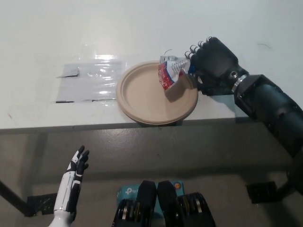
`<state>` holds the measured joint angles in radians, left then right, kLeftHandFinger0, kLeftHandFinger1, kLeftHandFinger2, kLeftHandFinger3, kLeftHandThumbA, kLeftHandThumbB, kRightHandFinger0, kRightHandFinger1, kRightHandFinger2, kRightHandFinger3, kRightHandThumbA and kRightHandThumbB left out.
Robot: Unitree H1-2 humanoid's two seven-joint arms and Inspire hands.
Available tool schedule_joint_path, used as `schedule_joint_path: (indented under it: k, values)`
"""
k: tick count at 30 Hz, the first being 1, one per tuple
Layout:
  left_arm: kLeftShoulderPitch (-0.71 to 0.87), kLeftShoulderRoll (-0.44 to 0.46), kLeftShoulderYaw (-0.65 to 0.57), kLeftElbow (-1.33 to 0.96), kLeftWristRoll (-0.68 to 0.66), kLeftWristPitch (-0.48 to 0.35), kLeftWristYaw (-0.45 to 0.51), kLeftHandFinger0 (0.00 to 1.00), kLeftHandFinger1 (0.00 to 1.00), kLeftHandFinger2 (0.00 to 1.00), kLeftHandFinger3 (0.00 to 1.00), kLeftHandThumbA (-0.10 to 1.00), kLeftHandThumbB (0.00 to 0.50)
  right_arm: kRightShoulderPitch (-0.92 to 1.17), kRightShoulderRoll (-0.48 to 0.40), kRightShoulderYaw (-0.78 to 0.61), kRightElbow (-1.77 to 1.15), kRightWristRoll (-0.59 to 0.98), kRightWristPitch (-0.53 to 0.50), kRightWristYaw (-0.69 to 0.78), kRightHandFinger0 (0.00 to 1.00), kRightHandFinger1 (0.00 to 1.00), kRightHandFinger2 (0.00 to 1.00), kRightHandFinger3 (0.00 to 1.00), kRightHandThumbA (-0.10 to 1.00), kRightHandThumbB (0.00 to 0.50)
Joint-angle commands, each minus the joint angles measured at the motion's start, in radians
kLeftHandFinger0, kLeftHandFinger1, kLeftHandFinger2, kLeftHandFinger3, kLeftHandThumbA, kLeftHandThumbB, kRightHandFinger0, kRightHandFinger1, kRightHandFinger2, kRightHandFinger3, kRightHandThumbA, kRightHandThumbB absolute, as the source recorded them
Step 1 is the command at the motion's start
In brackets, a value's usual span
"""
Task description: The robot picks up a small bag of sunflower seeds on the right hand side and take it to the empty plate on the left hand side then pours some sunflower seeds on to the plate.
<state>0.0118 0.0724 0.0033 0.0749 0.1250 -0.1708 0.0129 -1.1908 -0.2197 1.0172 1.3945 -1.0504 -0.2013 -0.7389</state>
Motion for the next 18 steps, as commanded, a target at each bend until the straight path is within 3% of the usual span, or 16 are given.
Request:
schedule_joint_path:
  k: [1,3,5,8,9,15,18]
  values:
    - [-0.017,0.006,0.001,-0.033,-0.006,-0.028,0.002,1.00,1.00,1.00,1.00,1.00,0.008,-0.099,-0.023,0.023,-0.011,-0.049,0.062,-0.086,0.00,0.11,0.68,0.16,-0.10,0.227]
    - [-0.018,0.005,0.003,-0.036,-0.011,-0.022,0.001,1.00,1.00,1.00,1.00,1.00,0.025,-0.106,-0.021,0.030,-0.014,-0.057,0.060,-0.091,0.00,0.13,0.69,0.15,-0.10,0.229]
    - [-0.020,0.008,0.001,-0.040,-0.006,-0.021,0.000,1.00,1.00,1.00,1.00,1.00,0.011,-0.113,-0.021,0.038,-0.015,-0.066,0.061,-0.090,0.00,0.17,0.74,0.16,-0.10,0.240]
    - [-0.021,0.011,-0.001,-0.035,0.000,-0.033,0.001,1.00,1.00,1.00,1.00,1.00,0.000,-0.110,-0.024,0.049,-0.014,-0.080,0.067,-0.130,0.00,0.10,0.65,0.14,-0.10,0.264]
    - [-0.023,0.014,-0.001,-0.032,0.003,-0.035,0.001,1.00,1.00,1.00,1.00,1.00,0.009,-0.113,-0.025,0.053,-0.015,-0.082,0.065,-0.109,0.00,0.11,0.66,0.15,-0.10,0.233]
    - [-0.026,0.014,0.001,-0.043,-0.005,-0.020,-0.002,1.00,1.00,1.00,1.00,1.00,0.012,-0.122,-0.028,0.065,-0.014,-0.100,0.079,-0.127,0.00,0.07,0.62,0.12,-0.10,0.261]
    - [-0.026,0.016,0.000,-0.045,-0.004,-0.015,-0.005,1.00,1.00,1.00,1.00,1.00,0.021,-0.128,-0.032,0.077,-0.019,-0.113,0.069,-0.119,0.00,0.04,0.59,0.17,-0.10,0.271]
